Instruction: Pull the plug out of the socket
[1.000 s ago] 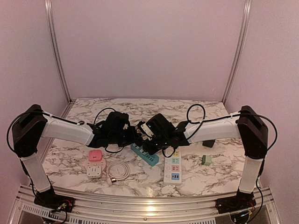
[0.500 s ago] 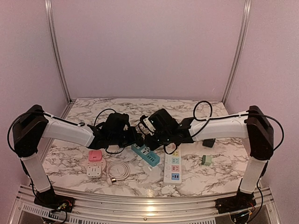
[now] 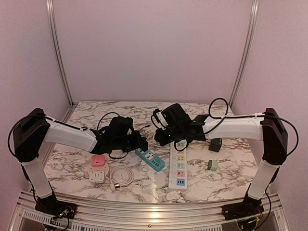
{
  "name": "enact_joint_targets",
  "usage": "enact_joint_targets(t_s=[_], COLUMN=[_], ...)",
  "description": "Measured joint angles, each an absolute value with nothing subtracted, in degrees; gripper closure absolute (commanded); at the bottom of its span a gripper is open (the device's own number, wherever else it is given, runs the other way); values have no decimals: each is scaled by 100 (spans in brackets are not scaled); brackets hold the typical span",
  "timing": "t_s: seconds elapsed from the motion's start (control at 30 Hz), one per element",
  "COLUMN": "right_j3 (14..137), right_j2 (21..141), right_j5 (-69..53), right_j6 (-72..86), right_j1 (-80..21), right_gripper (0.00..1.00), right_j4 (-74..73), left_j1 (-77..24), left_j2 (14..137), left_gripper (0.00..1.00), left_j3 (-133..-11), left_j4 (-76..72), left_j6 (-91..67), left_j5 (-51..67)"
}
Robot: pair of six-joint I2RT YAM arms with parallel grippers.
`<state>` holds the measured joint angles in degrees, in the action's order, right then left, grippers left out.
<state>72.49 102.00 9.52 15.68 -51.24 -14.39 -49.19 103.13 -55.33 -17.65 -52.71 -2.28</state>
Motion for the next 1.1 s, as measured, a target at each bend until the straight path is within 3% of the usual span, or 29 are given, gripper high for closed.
enact_joint_targets(t_s=[0.3, 0.7, 1.1], right_j3=[7170, 7043, 7373], right_j2=[9751, 10088, 11183], right_j5=[701, -947, -1839], right_j6=[1789, 2257, 2484], right_j1=[-4056, -1752, -1448], right_gripper=[100, 98, 96], right_j4=[-1535, -1028, -821], left_j1=[-4934, -4993, -5022], left_j2=[10346, 10604, 10274], left_gripper=[100, 100, 100], left_j3=[-6040, -7205, -7384], left_j4=[-950, 847, 1538], left_j6=[-5061, -4665, -4539], left_j5=[-255, -268, -421])
